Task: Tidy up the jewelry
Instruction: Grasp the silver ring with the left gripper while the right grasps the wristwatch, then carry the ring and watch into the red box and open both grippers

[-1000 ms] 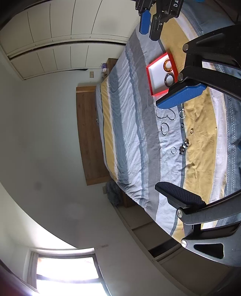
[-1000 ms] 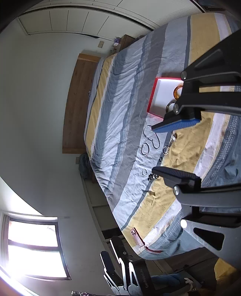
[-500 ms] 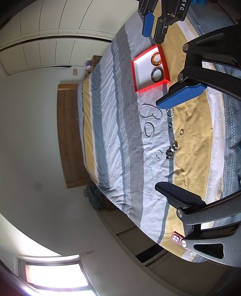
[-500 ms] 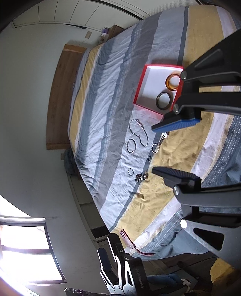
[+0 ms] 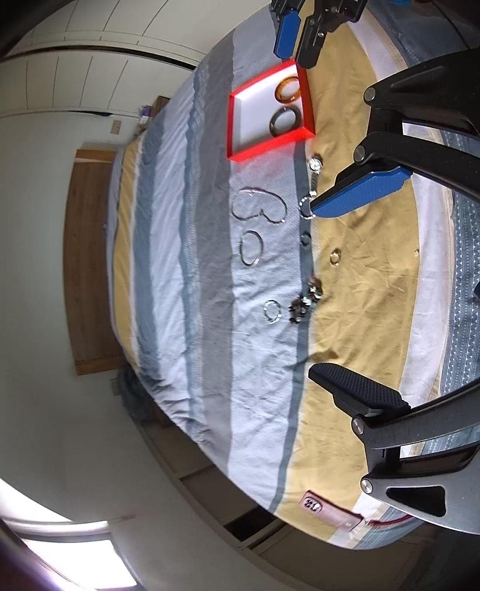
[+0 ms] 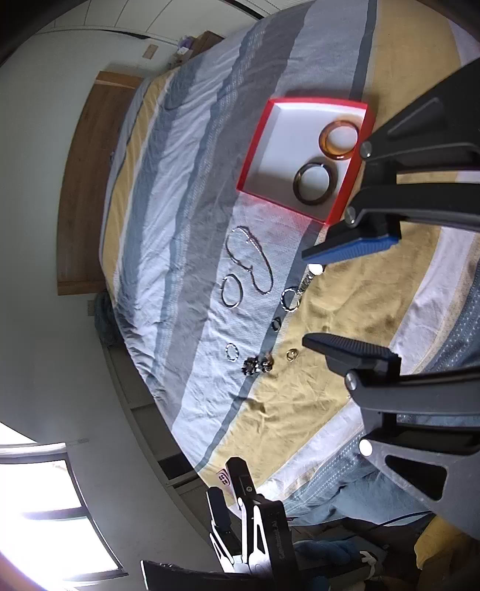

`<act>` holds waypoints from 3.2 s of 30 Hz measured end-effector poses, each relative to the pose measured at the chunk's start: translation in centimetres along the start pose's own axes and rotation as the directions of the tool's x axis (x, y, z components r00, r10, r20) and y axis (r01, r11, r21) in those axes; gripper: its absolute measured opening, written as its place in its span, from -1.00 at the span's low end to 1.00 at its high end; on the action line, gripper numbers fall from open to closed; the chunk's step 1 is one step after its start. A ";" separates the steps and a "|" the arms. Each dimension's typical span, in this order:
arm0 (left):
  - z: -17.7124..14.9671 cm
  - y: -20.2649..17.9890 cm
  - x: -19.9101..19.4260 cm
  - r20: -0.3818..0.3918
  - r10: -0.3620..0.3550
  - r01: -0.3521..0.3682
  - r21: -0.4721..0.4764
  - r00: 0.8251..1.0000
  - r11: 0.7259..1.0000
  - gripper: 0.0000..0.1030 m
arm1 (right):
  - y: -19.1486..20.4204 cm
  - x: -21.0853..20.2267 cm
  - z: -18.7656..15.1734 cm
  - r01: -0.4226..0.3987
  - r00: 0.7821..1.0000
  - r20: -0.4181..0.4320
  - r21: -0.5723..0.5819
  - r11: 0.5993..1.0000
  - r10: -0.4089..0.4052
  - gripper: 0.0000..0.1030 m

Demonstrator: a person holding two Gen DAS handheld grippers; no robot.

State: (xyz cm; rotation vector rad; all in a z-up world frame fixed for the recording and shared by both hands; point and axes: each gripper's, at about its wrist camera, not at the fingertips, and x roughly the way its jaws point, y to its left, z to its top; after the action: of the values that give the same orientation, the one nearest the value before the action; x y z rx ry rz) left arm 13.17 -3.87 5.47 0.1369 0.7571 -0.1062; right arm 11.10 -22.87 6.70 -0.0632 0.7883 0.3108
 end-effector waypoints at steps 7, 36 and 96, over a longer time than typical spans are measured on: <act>-2.2 0.8 6.8 -0.104 -0.049 0.048 -0.012 0.993 0.999 0.56 | -1.5 6.2 -0.2 -0.058 0.995 -0.087 -0.014 0.998 0.057 -0.25; -4.8 -2.2 22.1 -0.271 -0.185 0.191 -0.006 0.945 0.982 -0.22 | -4.2 24.0 -1.7 -0.150 0.897 -0.434 -0.136 0.979 0.077 -0.27; 7.5 -22.3 15.5 -0.132 -0.403 0.423 0.210 0.906 0.882 -0.60 | -19.4 6.0 -0.4 0.085 0.996 -0.044 0.309 0.947 -0.074 -0.60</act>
State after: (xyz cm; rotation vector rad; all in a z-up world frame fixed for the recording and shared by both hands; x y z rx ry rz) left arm 26.17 -27.78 -1.70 0.2039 0.8487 -0.6039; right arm 20.56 -39.91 1.00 0.1964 0.8565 0.1063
